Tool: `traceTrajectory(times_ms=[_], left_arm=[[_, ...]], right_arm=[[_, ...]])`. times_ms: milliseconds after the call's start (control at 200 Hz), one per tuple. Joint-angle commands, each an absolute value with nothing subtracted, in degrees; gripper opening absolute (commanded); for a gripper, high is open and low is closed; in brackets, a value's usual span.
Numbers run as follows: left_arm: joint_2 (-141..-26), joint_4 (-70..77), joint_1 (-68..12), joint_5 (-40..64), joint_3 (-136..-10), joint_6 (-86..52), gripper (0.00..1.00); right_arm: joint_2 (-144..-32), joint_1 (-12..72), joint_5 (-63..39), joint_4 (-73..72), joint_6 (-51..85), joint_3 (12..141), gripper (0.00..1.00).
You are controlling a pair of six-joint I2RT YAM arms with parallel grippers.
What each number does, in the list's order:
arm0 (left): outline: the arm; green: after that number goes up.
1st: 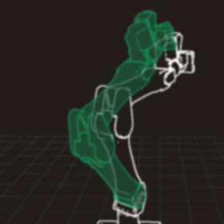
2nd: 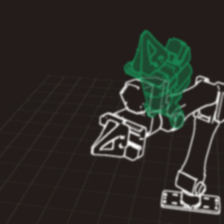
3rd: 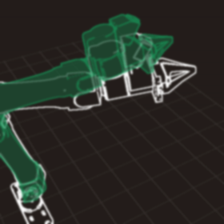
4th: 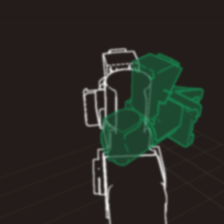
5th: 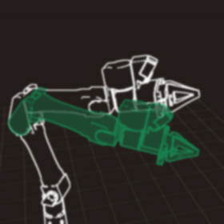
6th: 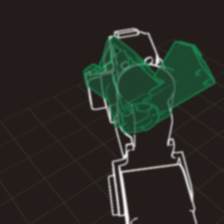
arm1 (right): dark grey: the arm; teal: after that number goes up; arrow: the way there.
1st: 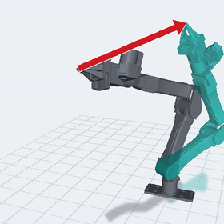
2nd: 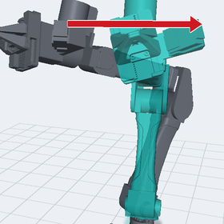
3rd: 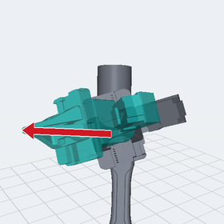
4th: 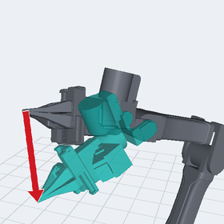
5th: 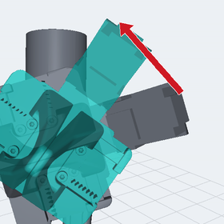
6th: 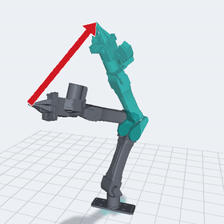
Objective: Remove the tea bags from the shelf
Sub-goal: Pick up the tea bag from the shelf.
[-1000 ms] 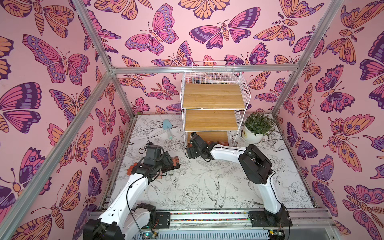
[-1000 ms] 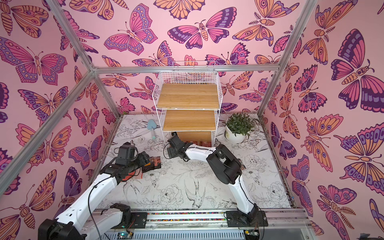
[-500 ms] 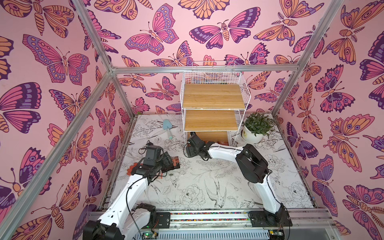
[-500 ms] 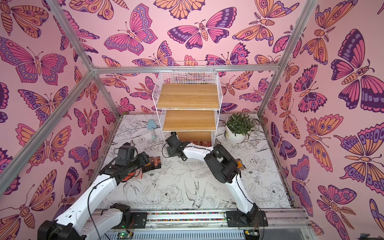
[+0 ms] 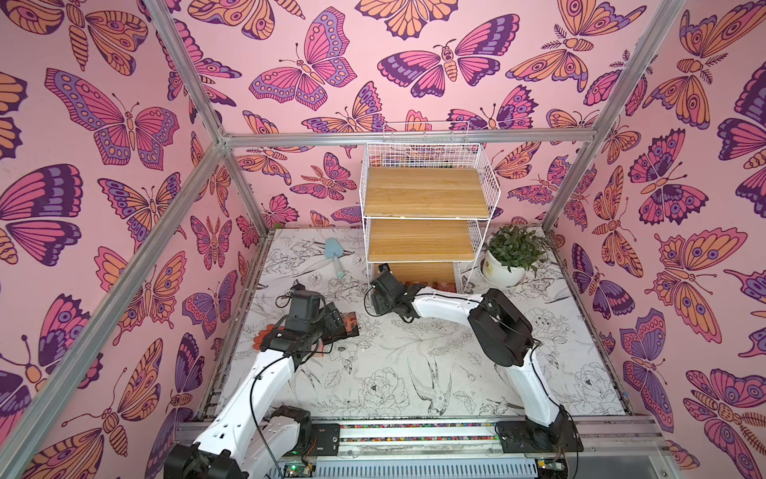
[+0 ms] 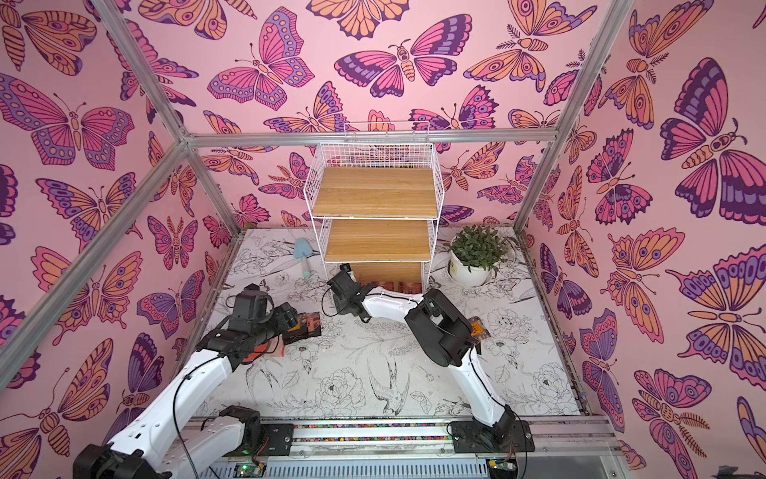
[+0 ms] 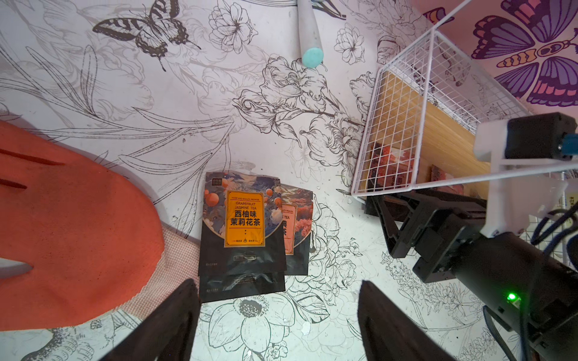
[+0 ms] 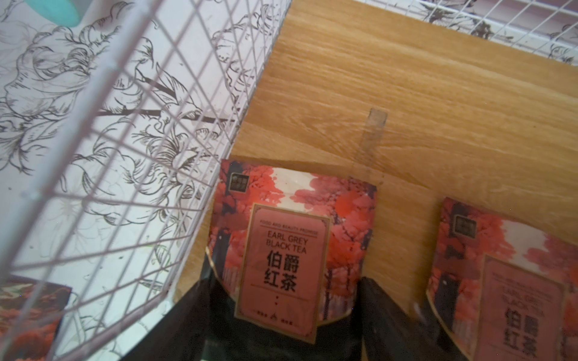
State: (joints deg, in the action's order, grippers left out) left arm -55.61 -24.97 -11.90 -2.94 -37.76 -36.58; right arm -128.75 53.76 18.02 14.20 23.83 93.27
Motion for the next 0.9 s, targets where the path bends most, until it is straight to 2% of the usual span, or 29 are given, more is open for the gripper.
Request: traceTrajectory(times_ms=[0,195,591,826,896], left_arm=[[-55.11,-25.35,-11.47,-3.39,-37.51,-35.67,0.83],[-54.68,-25.75,-11.4,-3.45,-37.54,-35.61,0.83],[-53.88,-27.06,-11.45,-3.43,-38.54,-35.51,0.82],[-52.58,-27.57,-11.43,-2.75,-38.51,-35.75,0.82],[-52.23,-27.99,-11.42,-2.55,-38.59,-35.83,0.82]], right_arm=[[-132.3,54.05,17.84,21.18,24.39,92.83,0.71],[-130.72,54.11,17.34,20.14,24.79,91.31,0.57],[-125.84,53.97,15.76,18.31,23.82,88.34,0.16],[-121.32,54.05,12.82,14.77,23.12,83.79,0.0],[-120.16,54.05,12.14,14.14,22.91,82.42,0.0]])
